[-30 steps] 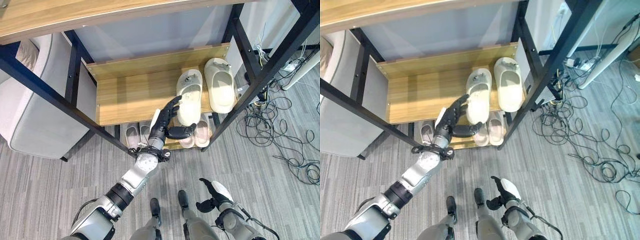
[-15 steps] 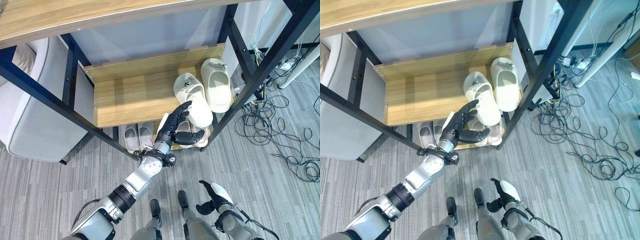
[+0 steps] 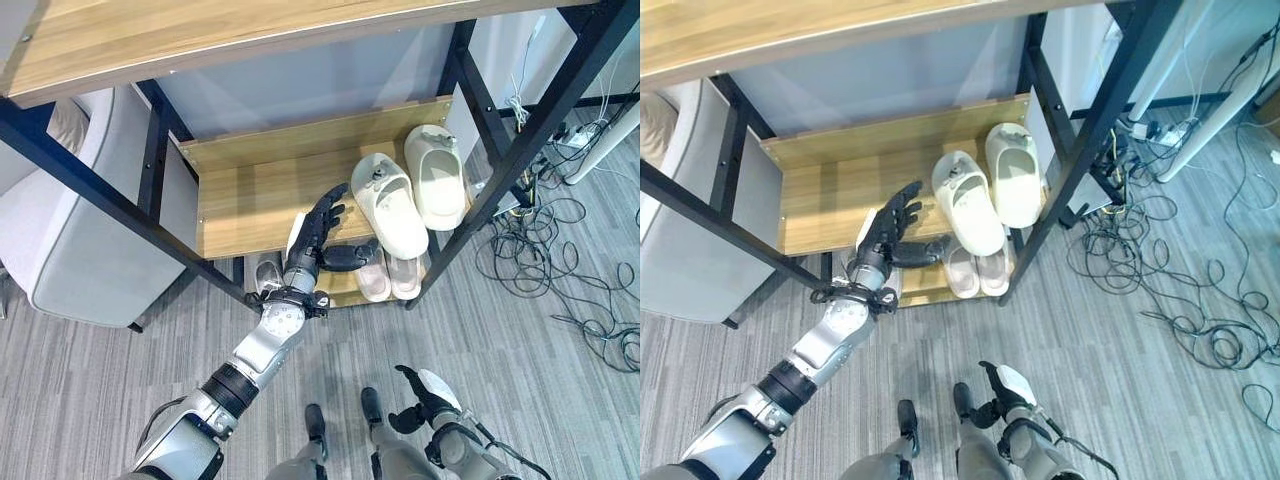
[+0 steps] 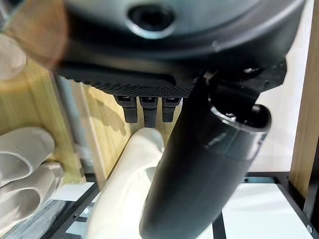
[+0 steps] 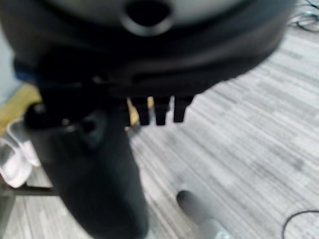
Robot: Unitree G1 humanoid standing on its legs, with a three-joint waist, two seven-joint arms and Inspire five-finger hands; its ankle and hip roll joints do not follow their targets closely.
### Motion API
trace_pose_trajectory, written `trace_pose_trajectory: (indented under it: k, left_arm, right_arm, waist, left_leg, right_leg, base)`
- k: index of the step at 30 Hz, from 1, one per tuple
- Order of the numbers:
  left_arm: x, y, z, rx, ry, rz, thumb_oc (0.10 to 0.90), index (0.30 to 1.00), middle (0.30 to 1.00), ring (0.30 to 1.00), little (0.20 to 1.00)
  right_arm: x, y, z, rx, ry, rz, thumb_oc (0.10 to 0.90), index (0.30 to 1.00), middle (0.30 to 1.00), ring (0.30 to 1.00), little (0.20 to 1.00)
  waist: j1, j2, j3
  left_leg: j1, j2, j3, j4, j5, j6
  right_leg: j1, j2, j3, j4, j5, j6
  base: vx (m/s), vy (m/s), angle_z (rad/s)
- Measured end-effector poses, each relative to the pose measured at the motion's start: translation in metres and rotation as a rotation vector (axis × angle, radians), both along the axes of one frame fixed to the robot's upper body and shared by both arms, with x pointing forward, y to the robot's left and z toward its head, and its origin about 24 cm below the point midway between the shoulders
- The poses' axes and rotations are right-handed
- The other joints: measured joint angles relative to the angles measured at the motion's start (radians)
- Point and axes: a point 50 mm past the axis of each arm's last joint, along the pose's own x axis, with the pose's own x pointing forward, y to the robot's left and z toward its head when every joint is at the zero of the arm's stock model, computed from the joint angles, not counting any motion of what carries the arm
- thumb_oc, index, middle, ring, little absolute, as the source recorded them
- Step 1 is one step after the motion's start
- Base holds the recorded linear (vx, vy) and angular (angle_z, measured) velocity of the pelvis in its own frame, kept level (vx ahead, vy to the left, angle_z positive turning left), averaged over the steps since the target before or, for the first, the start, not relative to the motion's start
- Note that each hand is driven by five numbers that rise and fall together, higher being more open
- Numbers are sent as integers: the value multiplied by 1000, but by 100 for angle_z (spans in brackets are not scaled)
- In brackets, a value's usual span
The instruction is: Arrange the slippers neatly on the shoe rack.
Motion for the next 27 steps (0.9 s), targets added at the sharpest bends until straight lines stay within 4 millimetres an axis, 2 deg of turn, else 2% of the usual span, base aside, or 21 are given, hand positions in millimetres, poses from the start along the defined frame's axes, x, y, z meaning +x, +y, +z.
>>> trace_pose_trajectory:
  k: [8, 10, 14, 27]
  left_arm:
    - [9, -3, -9, 29, 44, 22, 800, 900, 900, 900, 900]
    - [11, -5, -12, 39, 61, 31, 800, 900, 900, 900, 900]
    - [14, -3, -17, 75, 74, 53, 800, 900, 900, 900, 900]
    - [26, -20, 0, 107, 35, 47, 800, 900, 900, 900, 900]
  right_arm:
    - [-2, -3, -2, -11, 15, -5, 800, 900, 900, 900, 900]
    - [-6, -3, -6, -22, 39, 2, 800, 900, 900, 900, 900]
    - [-8, -4, -7, -20, 47, -6, 800, 900, 900, 900, 900]
    - [-10, -6, -10, -32, 66, -5, 800, 900, 900, 900, 900]
  waist:
    - [-4, -2, -4]
    - [-5, -10, -25]
    - [-28, -18, -30]
    - [-57, -23, -35]
  left_leg:
    - [-5, -1, 1, 0, -1, 1]
    - [-22, -1, 7, 0, -1, 1]
    - [-23, -3, 18, 0, -4, 6]
    - [-37, -7, 46, 0, -11, 12]
  right_leg:
    - [-6, 0, 3, 0, -1, 0]
    - [-26, -1, 8, 0, 0, 0]
    - [-30, -1, 23, 0, 2, -2]
    - [-55, -3, 53, 0, 3, -2]
  base:
    - [0, 0, 0]
    - [5, 19, -7]
    - [13, 16, -9]
    - [7, 8, -6]
